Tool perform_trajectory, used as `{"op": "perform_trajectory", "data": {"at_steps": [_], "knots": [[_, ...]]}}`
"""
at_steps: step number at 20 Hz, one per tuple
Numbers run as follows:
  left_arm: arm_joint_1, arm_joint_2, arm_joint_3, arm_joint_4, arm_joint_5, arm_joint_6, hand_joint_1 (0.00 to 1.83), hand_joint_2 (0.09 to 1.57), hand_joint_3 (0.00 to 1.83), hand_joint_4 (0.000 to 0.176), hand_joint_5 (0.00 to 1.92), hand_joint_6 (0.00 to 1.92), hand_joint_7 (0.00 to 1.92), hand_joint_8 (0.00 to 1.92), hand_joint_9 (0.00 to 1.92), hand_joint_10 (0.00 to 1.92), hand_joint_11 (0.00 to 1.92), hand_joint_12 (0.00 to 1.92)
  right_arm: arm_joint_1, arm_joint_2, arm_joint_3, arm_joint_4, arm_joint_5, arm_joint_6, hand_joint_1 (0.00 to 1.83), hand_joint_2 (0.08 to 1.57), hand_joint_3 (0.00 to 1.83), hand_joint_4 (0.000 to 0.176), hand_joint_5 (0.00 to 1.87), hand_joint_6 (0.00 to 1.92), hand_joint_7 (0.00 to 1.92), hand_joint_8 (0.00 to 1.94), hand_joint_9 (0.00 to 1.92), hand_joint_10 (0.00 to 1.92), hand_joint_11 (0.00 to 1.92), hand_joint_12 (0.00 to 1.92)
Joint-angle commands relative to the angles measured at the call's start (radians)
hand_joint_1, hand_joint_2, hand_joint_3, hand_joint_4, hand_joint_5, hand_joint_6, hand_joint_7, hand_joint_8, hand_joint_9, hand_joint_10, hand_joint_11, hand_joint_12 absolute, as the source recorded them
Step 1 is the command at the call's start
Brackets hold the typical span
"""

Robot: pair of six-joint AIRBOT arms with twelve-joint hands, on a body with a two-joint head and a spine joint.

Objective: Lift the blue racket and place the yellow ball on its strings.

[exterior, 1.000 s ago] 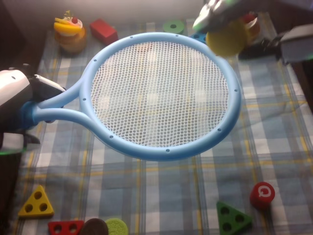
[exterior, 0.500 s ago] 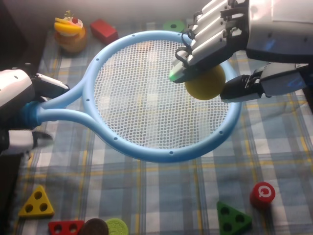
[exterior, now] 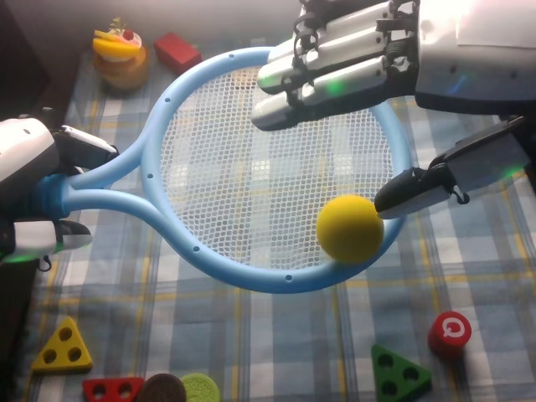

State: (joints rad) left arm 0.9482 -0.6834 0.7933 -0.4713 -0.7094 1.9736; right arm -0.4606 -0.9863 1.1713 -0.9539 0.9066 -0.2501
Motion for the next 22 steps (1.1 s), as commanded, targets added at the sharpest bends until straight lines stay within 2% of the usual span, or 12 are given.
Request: {"op": "perform_trajectory", "data": {"at_steps": [1,3,5,7,8,9,10,11,13,15,19,22], "knots": [[-0.015,-0.002,0.004,0.012,-0.116,-0.007,1.51,1.25,0.0,0.176,0.85,1.92,1.17,1.92,1.46,1.92,1.58,1.92,0.013,-0.002,-0.003,0.084,0.073,0.001,0.8,0.94,0.0,0.08,0.34,0.0,0.36,0.0,0.39,0.01,0.0,1.06],[-0.015,-0.002,0.004,0.012,-0.117,-0.007,1.46,1.27,0.0,0.176,0.73,1.92,1.15,1.92,1.43,1.92,1.55,1.92,0.013,-0.002,0.002,0.104,0.073,0.001,0.78,0.94,0.0,0.09,0.33,0.0,0.35,0.0,0.39,0.0,0.0,1.06],[-0.015,-0.002,0.003,0.012,-0.117,-0.007,1.62,1.2,0.0,0.176,0.75,1.92,1.12,1.92,1.37,1.92,1.5,1.92,0.013,-0.002,0.011,0.135,0.073,0.001,0.76,0.97,0.01,0.06,0.32,0.0,0.36,0.0,0.38,0.0,0.0,1.09],[-0.015,-0.002,0.003,0.012,-0.117,-0.007,1.73,1.24,0.0,0.176,0.79,1.92,1.12,1.92,1.41,1.92,1.52,1.92,0.013,-0.002,0.015,0.17,0.073,-0.016,0.69,1.02,0.01,0.06,0.32,0.0,0.34,0.0,0.34,0.0,0.0,1.0],[-0.015,-0.003,0.003,0.012,-0.117,-0.007,1.77,1.24,0.0,0.176,0.85,1.92,1.15,1.92,1.44,1.92,1.54,1.92,0.013,0.004,0.014,0.196,0.074,-0.036,0.64,1.04,0.0,0.005,0.38,0.0,0.38,0.0,0.36,0.01,0.0,1.1],[-0.015,-0.004,0.003,0.012,-0.115,-0.007,1.8,1.24,0.0,0.176,0.85,1.92,1.15,1.92,1.44,1.92,1.55,1.92,0.013,0.008,0.014,0.211,0.074,-0.05,0.58,1.07,0.01,0.0,0.37,0.0,0.36,0.0,0.35,0.0,0.0,1.13],[-0.015,-0.007,0.005,0.012,-0.112,-0.007,1.79,1.23,0.0,0.176,0.84,1.92,1.14,1.92,1.43,1.92,1.55,1.92,0.013,0.015,0.013,0.237,0.074,-0.071,0.52,1.11,0.02,0.0,0.32,0.0,0.36,0.0,0.35,0.0,0.0,1.14],[-0.016,-0.011,0.008,0.012,-0.106,-0.007,1.78,1.21,0.0,0.176,0.87,1.92,1.18,1.92,1.46,1.92,1.54,1.92,0.013,0.027,0.011,0.27,0.074,-0.095,0.4,1.16,0.02,0.018,0.29,0.0,0.34,0.0,0.34,0.0,0.0,1.1],[-0.021,-0.019,0.017,0.012,-0.092,-0.007,1.76,1.21,0.0,0.176,0.9,1.92,1.19,1.92,1.48,1.92,1.54,1.92,0.007,0.054,0.004,0.337,0.083,-0.148,0.3,1.21,0.01,0.005,0.3,0.0,0.34,0.0,0.29,0.0,0.0,0.75],[-0.025,-0.027,0.025,0.012,-0.076,-0.007,1.77,1.2,0.0,0.176,0.93,1.92,1.21,1.92,1.49,1.92,1.56,1.92,-0.007,0.069,0.001,0.388,0.091,-0.184,0.17,1.2,0.0,0.015,0.32,0.0,0.34,0.0,0.27,0.01,0.0,0.56],[-0.033,-0.054,0.049,0.009,-0.037,-0.007,1.73,1.2,0.0,0.176,0.85,1.92,1.13,1.92,1.43,1.92,1.51,1.92,-0.024,0.091,0.007,0.455,0.096,-0.208,0.13,1.27,0.01,0.007,0.35,0.01,0.35,0.01,0.27,0.01,0.02,0.48],[-0.04,-0.07,0.067,0.005,0.001,-0.006,1.79,1.14,0.0,0.176,0.87,1.92,1.14,1.92,1.43,1.92,1.5,1.92,-0.033,0.093,0.011,0.476,0.096,-0.211,0.12,1.29,0.0,0.0,0.38,0.0,0.38,0.0,0.33,0.01,0.03,0.59]]}}
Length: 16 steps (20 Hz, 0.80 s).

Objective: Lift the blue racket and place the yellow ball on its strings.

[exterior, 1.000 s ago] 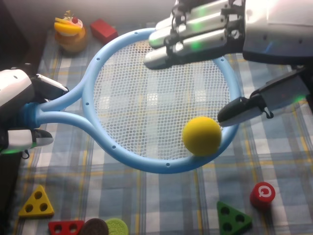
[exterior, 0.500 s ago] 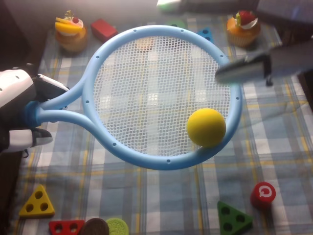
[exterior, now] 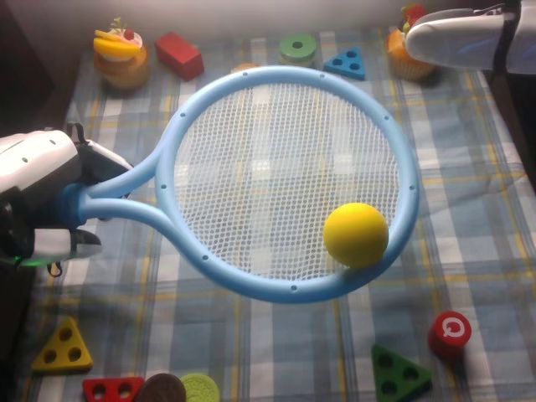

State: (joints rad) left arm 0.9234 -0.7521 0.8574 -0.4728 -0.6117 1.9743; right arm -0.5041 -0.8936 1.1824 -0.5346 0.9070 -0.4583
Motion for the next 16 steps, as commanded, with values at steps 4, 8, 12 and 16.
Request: {"op": "perform_trajectory", "data": {"at_steps": [4,8,12,16], "knots": [[-0.029,-0.024,0.023,-0.004,-0.054,0.019,1.83,1.11,0.0,0.165,0.85,1.92,1.08,1.92,1.4,1.92,1.41,1.92,0.005,0.0,0.001,0.06,0.095,-0.003,0.12,1.28,0.0,0.002,0.41,0.0,0.38,0.0,0.32,0.0,0.0,0.67],[-0.04,-0.044,0.042,-0.022,-0.025,0.05,1.83,1.1,0.0,0.142,0.83,1.92,1.06,1.92,1.39,1.92,1.38,1.92,0.002,-0.001,0.002,0.062,0.095,-0.003,0.14,1.28,0.0,0.009,0.41,0.0,0.38,0.0,0.31,0.0,0.03,0.67],[-0.04,-0.057,0.058,-0.048,-0.015,0.071,1.83,1.1,0.0,0.12,0.82,1.92,1.04,1.92,1.37,1.92,1.34,1.92,-0.002,-0.001,0.002,0.064,0.095,-0.003,0.13,1.28,0.0,0.012,0.41,0.0,0.39,0.0,0.32,0.0,0.01,0.67],[-0.048,-0.078,0.077,-0.079,0.007,0.114,1.82,1.09,0.0,0.113,0.82,1.92,1.02,1.92,1.32,1.92,1.34,1.92,-0.008,-0.001,0.002,0.067,0.095,-0.003,0.12,1.29,0.0,0.003,0.41,0.0,0.4,0.0,0.32,0.01,0.01,0.65]]}}
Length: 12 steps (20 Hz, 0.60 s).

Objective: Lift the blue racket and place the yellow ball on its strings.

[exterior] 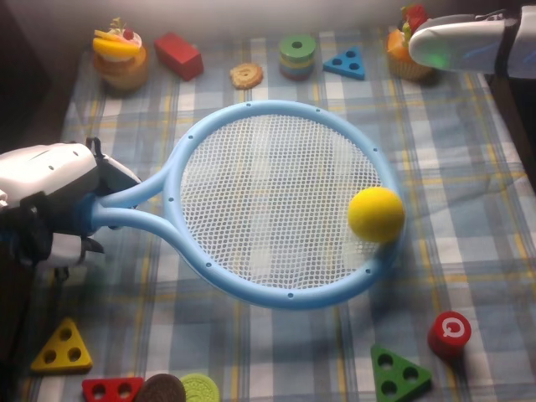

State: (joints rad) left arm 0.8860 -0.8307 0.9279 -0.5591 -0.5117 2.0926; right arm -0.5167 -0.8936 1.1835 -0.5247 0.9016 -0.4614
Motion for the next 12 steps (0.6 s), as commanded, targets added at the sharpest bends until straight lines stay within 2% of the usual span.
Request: {"op": "perform_trajectory", "data": {"at_steps": [1,2,3,4,5,6,7,9,10,12], "knots": [[-0.011,-0.003,0.011,0.002,-0.089,-0.004,1.81,1.09,0.0,0.11,0.81,1.92,1.01,1.92,1.31,1.92,1.35,1.92,0.004,-0.001,0.001,0.057,0.101,0.0,0.12,1.29,0.0,0.004,0.41,0.0,0.4,0.0,0.33,0.01,0.01,0.65],[-0.011,-0.009,0.019,-0.005,-0.082,-0.004,1.8,1.09,0.0,0.104,0.79,1.92,1.0,1.92,1.3,1.92,1.29,1.92,0.003,-0.001,0.001,0.057,0.101,0.0,0.13,1.29,0.0,0.0,0.41,0.0,0.41,0.0,0.35,0.0,0.04,0.62],[-0.011,-0.014,0.025,-0.011,-0.078,-0.004,1.79,1.1,0.0,0.109,0.8,1.92,1.01,1.92,1.3,1.92,1.23,1.92,0.0,-0.001,0.001,0.057,0.101,0.0,0.12,1.29,0.0,0.007,0.42,0.0,0.43,0.0,0.37,0.0,0.09,0.59],[-0.011,-0.017,0.029,-0.014,-0.075,-0.004,1.78,1.1,0.0,0.124,0.82,1.92,1.03,1.92,1.3,1.92,1.27,1.92,-0.001,-0.001,0.001,0.058,0.101,0.0,0.12,1.3,0.0,0.013,0.42,0.0,0.44,0.0,0.38,0.0,0.11,0.58],[-0.011,-0.021,0.033,-0.019,-0.073,-0.004,1.81,1.09,0.0,0.126,0.82,1.92,1.03,1.92,1.31,1.92,1.34,1.92,-0.003,-0.001,0.001,0.06,0.101,0.0,0.14,1.3,0.0,0.017,0.43,0.0,0.44,0.0,0.38,0.0,0.1,0.58],[-0.011,-0.024,0.037,-0.021,-0.071,-0.004,1.81,1.09,0.0,0.127,0.81,1.92,1.02,1.92,1.3,1.92,1.21,1.92,-0.004,-0.002,0.001,0.061,0.101,0.0,0.14,1.3,0.0,0.016,0.43,0.0,0.44,0.0,0.38,0.0,0.1,0.58],[-0.011,-0.026,0.041,-0.026,-0.07,-0.004,1.8,1.1,0.0,0.128,0.8,1.92,1.01,1.92,1.29,1.92,1.2,1.92,-0.006,-0.002,0.001,0.063,0.101,0.0,0.14,1.3,0.0,0.015,0.43,0.0,0.45,0.0,0.38,0.0,0.09,0.57],[-0.011,-0.029,0.044,-0.032,-0.068,-0.001,1.82,1.1,0.0,0.13,0.8,1.92,1.0,1.92,1.29,1.92,1.29,1.92,-0.008,-0.002,0.0,0.065,0.101,0.0,0.15,1.3,0.0,0.018,0.43,0.0,0.44,0.0,0.37,0.0,0.08,0.56],[-0.011,-0.032,0.046,-0.04,-0.068,0.007,1.81,1.1,0.0,0.128,0.81,1.92,1.0,1.92,1.3,1.92,1.29,1.92,-0.01,-0.002,0.0,0.067,0.101,0.0,0.16,1.29,0.0,0.015,0.43,0.0,0.45,0.0,0.38,0.0,0.09,0.56],[-0.013,-0.04,0.046,-0.066,-0.068,0.058,1.78,1.1,0.0,0.116,0.82,1.92,1.03,1.92,1.35,1.92,1.27,1.92,-0.015,-0.001,0.0,0.071,0.101,0.0,0.16,1.29,0.0,0.019,0.42,0.0,0.42,0.0,0.35,0.0,0.1,0.5]]}}
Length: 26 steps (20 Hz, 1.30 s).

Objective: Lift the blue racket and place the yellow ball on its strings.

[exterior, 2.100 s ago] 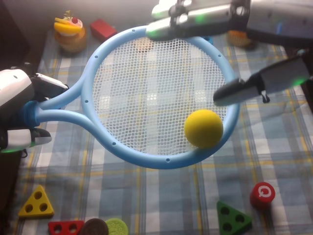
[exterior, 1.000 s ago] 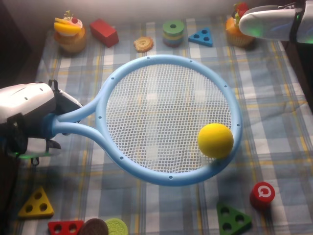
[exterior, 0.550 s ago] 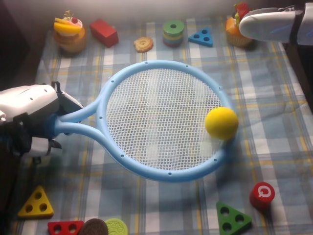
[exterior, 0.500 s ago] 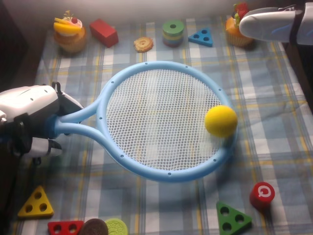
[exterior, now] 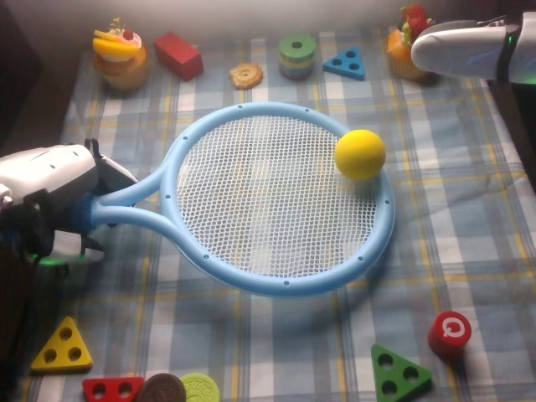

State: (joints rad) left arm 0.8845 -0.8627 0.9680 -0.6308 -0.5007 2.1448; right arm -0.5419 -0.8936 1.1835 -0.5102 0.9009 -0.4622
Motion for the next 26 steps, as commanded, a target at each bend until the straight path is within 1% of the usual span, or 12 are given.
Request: {"op": "perform_trajectory", "data": {"at_steps": [1,6,7,8,12,13,14,16,19,22,24,26], "knots": [[-0.012,-0.012,0.006,0.003,-0.079,0.018,1.8,1.09,0.0,0.114,0.83,1.92,1.04,1.92,1.38,1.92,1.28,1.92,0.008,0.0,0.0,0.057,0.102,0.001,0.15,1.29,0.0,0.025,0.43,0.0,0.42,0.0,0.34,0.0,0.11,0.49],[-0.014,-0.016,0.006,-0.009,-0.083,0.026,1.71,1.11,0.01,0.14,0.72,1.92,0.88,1.92,1.23,1.92,1.45,1.92,0.003,0.001,-0.001,0.06,0.102,0.001,0.16,1.3,0.0,0.021,0.43,0.0,0.44,0.0,0.37,0.0,0.18,0.4],[-0.014,-0.016,0.006,-0.009,-0.083,0.027,1.43,1.16,0.01,0.021,0.73,1.92,0.81,1.92,1.17,1.92,1.38,1.92,0.002,0.001,-0.002,0.06,0.102,0.001,0.17,1.3,0.0,0.015,0.43,0.0,0.44,0.0,0.38,0.0,0.18,0.39],[-0.014,-0.016,0.005,-0.009,-0.084,0.029,1.33,1.14,0.0,0.0,0.76,1.92,0.8,1.92,1.14,1.92,1.36,1.92,0.001,0.002,-0.002,0.061,0.102,0.001,0.17,1.3,0.0,0.015,0.43,0.0,0.44,0.0,0.38,0.0,0.17,0.39],[-0.013,-0.016,-0.003,-0.021,-0.09,0.056,1.12,1.09,0.0,0.014,0.51,1.91,0.5,1.92,0.78,1.92,1.0,1.92,-0.003,0.005,-0.003,0.064,0.103,0.001,0.19,1.31,0.0,0.014,0.42,0.0,0.44,0.0,0.37,0.0,0.16,0.37],[-0.013,-0.016,-0.005,-0.021,-0.092,0.056,1.11,1.08,0.0,0.025,0.48,1.79,0.44,1.92,0.7,1.92,0.92,1.92,-0.004,0.005,-0.003,0.065,0.103,0.001,0.19,1.31,0.0,0.017,0.43,0.0,0.44,0.0,0.37,0.0,0.17,0.37],[-0.013,-0.016,-0.005,-0.021,-0.094,0.056,1.03,1.17,0.03,0.019,0.72,1.41,0.38,1.87,0.59,1.92,0.79,1.92,-0.005,0.005,-0.004,0.065,0.103,0.001,0.19,1.31,0.0,0.019,0.43,0.0,0.45,0.0,0.38,0.01,0.19,0.38],[-0.012,-0.014,-0.012,-0.021,-0.103,0.057,1.04,1.04,0.0,0.0,0.56,0.8,0.34,1.44,0.48,1.63,0.61,1.67,-0.007,0.007,-0.004,0.066,0.103,0.001,0.19,1.32,0.01,0.023,0.43,0.0,0.44,0.0,0.37,0.0,0.18,0.38],[-0.005,-0.002,-0.024,-0.019,-0.123,0.057,0.99,1.05,0.0,0.012,0.56,0.12,0.46,0.61,0.53,0.8,0.42,1.23,-0.008,0.007,-0.004,0.068,0.104,0.001,0.23,1.32,0.0,0.021,0.43,0.0,0.45,0.0,0.37,0.0,0.17,0.37],[0.0,0.008,-0.036,-0.026,-0.155,0.057,0.84,1.01,0.0,0.026,0.43,0.0,0.52,0.13,0.55,0.37,0.28,1.08,-0.018,0.008,-0.005,0.079,0.11,0.001,0.25,1.33,0.0,0.024,0.43,0.0,0.45,0.0,0.37,0.0,0.17,0.36],[0.003,0.031,-0.072,-0.005,-0.226,0.05,0.79,0.89,0.0,0.107,0.23,0.0,0.36,0.01,0.43,0.14,0.1,1.0,-0.034,0.013,-0.006,0.098,0.125,0.001,0.26,1.33,0.0,0.009,0.42,0.0,0.44,0.0,0.35,0.0,0.14,0.35],[0.006,0.073,-0.117,0.045,-0.31,0.004,0.77,0.8,0.0,0.133,0.09,0.0,0.23,0.0,0.33,0.01,0.01,0.84,-0.059,0.019,-0.009,0.124,0.147,0.001,0.25,1.34,0.0,0.012,0.42,0.0,0.45,0.0,0.35,0.0,0.09,0.45]]}}
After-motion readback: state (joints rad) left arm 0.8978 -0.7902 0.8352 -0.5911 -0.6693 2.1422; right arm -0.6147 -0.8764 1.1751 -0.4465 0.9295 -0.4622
